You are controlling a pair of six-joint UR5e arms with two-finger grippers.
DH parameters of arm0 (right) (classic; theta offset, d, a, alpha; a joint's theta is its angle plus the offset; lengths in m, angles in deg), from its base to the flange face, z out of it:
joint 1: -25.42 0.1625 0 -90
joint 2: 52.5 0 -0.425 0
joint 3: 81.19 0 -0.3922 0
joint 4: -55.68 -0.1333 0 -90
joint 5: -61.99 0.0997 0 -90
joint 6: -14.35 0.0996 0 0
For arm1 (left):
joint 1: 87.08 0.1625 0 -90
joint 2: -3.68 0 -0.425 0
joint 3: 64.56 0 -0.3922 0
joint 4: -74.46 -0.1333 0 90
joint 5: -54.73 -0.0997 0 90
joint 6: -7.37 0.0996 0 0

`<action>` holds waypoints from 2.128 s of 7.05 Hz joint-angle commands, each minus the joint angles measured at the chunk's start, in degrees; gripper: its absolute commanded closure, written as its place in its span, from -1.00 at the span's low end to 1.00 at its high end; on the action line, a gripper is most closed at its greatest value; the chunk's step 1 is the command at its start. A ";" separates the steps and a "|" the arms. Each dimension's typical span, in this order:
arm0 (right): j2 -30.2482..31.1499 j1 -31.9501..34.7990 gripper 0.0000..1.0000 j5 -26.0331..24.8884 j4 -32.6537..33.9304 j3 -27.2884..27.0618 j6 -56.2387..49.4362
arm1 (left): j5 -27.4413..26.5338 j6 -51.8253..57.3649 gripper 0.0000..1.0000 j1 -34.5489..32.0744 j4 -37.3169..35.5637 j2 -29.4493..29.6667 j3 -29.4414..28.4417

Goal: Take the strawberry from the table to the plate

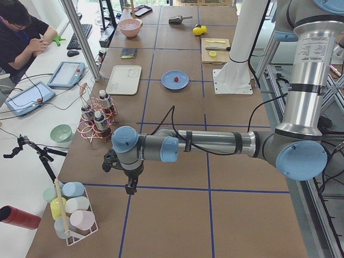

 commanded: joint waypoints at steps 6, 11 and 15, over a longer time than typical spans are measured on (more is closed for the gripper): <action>4.19 1.00 -1.00 -0.49 -0.03 -5.03 0.66 | 0.01 -0.09 -1.00 0.00 0.12 -0.01 0.28; 4.11 1.00 -1.00 -0.67 -0.03 -5.21 2.14 | -0.43 -2.61 -1.00 0.00 0.29 0.08 -0.07; 4.11 1.00 -1.00 -1.20 -0.04 -5.47 10.41 | -0.43 -5.10 -1.00 0.00 0.38 -0.01 -0.07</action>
